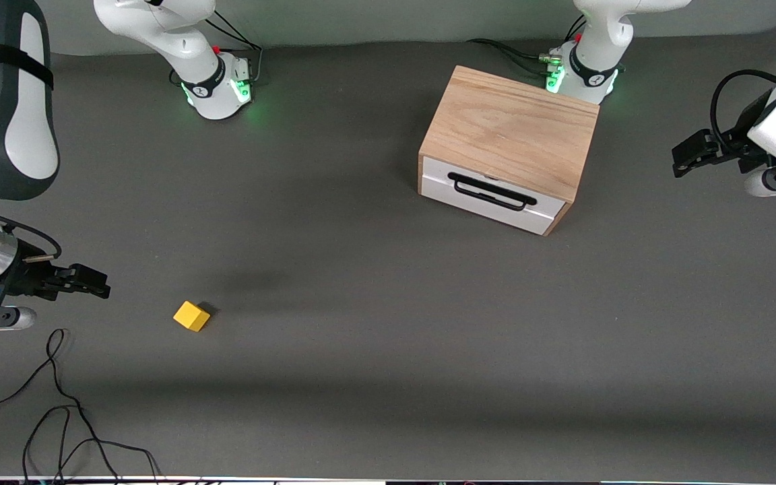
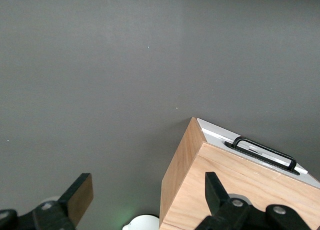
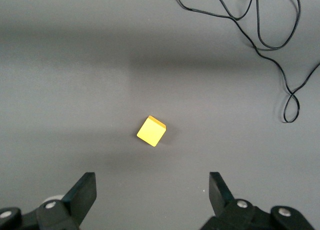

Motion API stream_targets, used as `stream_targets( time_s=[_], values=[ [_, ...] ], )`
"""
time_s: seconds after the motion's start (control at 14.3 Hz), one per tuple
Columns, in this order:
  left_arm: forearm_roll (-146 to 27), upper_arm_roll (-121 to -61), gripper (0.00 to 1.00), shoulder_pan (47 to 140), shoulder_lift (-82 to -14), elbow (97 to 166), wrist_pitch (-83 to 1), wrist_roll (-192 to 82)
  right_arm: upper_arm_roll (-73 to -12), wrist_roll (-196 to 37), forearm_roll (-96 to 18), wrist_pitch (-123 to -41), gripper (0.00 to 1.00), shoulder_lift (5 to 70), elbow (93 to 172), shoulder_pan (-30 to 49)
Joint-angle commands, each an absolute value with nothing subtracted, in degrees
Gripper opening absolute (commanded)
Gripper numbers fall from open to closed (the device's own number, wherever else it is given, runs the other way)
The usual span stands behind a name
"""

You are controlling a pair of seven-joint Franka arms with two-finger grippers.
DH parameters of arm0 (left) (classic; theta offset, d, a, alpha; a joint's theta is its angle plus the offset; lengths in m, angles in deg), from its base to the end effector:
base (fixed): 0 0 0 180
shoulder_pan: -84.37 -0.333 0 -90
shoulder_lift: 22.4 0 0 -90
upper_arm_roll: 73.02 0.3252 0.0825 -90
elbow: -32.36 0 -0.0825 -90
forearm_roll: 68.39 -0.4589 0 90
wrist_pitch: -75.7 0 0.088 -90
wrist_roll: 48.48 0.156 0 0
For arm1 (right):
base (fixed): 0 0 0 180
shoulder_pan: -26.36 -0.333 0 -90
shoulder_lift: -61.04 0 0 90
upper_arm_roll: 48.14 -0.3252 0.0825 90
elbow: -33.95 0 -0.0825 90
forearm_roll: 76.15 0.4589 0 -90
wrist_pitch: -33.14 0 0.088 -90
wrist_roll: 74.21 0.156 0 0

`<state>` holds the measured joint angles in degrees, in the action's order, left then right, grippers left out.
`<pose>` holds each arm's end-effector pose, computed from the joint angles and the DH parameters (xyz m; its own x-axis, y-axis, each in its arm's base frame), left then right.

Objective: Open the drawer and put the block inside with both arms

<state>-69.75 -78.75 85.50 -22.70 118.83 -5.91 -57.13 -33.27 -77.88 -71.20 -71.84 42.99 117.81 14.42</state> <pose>0.6074 -0.0689 0.6028 0.9957 0.0351 -0.0854 0.0320 -0.9988 -0.0364 0.7406 -0.0077 0.4581 0.9979 0.0080 0.0643 0.0081 -1.0000 -0.0010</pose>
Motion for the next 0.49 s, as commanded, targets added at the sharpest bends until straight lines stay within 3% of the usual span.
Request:
stream_targets(
  time_s=[0.0,0.42],
  values=[
    [-70.4,-79.1,1.0,86.8,-23.0,118.3,-5.1,-57.4,-33.4,-78.0,-70.1,-72.7,1.0,42.7,117.4,14.3],
    [-69.5,-79.3,0.99,89.6,-24.9,118.0,-6.6,-64.0,-33.3,-78.1,-70.2,-73.1,1.0,42.2,117.4,14.2]
  ],
)
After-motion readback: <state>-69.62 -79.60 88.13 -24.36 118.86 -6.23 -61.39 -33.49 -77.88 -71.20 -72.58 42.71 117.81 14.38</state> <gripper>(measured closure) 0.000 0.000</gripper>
